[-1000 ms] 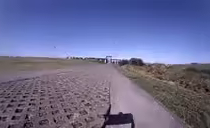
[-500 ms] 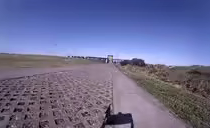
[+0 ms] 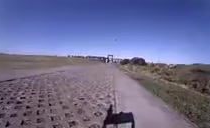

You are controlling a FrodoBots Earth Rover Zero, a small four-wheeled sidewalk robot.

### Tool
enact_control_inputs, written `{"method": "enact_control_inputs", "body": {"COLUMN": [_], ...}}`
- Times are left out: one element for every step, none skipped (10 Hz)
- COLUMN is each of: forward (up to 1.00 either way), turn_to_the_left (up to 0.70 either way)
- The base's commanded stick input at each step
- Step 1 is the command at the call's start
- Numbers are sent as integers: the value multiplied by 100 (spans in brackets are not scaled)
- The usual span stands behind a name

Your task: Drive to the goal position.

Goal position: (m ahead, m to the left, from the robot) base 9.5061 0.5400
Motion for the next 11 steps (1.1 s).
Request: {"method": "enact_control_inputs", "body": {"forward": [70, 70, 70, 70, 70, 70, 70, 70, 70, 70, 70], "turn_to_the_left": [0, 0, 0, 0, 0, 0, 0, 0, 0, 0, 0]}}
